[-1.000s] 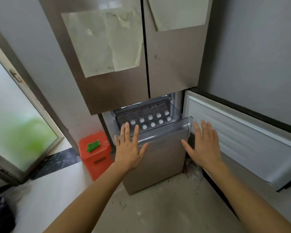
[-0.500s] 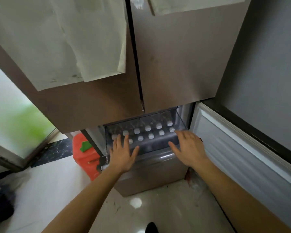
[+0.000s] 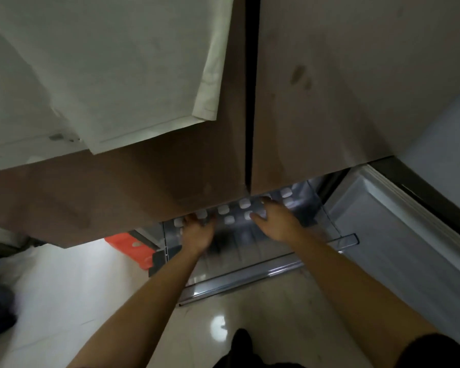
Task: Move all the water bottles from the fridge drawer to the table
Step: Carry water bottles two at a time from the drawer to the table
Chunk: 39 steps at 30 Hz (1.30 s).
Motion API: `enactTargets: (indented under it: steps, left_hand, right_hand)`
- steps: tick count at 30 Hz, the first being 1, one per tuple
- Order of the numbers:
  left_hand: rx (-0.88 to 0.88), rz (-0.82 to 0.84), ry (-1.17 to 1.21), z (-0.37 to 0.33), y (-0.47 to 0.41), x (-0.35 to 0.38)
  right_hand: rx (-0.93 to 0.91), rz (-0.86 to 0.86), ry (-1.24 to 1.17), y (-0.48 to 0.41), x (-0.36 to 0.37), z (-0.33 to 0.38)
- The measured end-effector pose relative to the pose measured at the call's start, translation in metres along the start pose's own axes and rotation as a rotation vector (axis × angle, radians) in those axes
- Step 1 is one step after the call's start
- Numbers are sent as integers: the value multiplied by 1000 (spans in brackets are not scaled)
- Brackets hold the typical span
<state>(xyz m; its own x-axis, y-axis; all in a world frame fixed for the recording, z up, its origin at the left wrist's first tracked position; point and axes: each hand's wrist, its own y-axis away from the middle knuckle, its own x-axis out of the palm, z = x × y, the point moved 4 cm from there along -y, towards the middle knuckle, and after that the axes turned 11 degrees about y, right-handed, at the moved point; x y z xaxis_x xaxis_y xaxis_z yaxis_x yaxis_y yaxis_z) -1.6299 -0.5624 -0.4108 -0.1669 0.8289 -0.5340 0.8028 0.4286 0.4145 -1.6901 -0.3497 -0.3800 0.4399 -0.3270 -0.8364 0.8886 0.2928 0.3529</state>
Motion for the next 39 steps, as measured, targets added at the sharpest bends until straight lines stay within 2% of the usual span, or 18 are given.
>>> enactTargets:
  steps: [7, 10, 13, 15, 17, 22, 25, 27, 30, 33, 37, 39]
  left_hand:
    - [-41, -25, 14, -3, -4, 11]
    - [-84, -89, 178, -2, -15, 10]
    - [-95, -143, 233, 44, -54, 21]
    - [-111, -119, 237, 58, -55, 24]
    - [-128, -93, 337, 31, -11, 14]
    - [-330, 81, 510, 28, 26, 18]
    - [-376, 67, 570, 17, 39, 15]
    - [-308, -8, 435, 9, 47, 11]
    - [-100, -176, 105, -8, 65, -3]
    - [5, -296, 54, -19, 92, -19]
    - [244, -461, -32, -32, 121, -44]
    - [299, -476, -99, -33, 121, -55]
  right_hand:
    - [55, 128, -127, -47, 25, 13]
    - [101, 128, -188, -56, 31, 15]
    - [105, 87, -167, -56, 29, 15]
    - [112, 130, -162, -51, 31, 14]
    - [142, 204, -210, -44, 37, 7]
    - [289, 377, -430, -9, 40, -1]
    - [312, 348, -453, 10, 30, 6]
    - [262, 287, -360, 22, 22, 14]
    - [208, 166, -254, 33, 13, 15]
    - [160, 80, -154, 50, -5, 12]
    - [127, -8, -64, 65, -40, 7]
    - [144, -30, -16, 69, -55, 7]
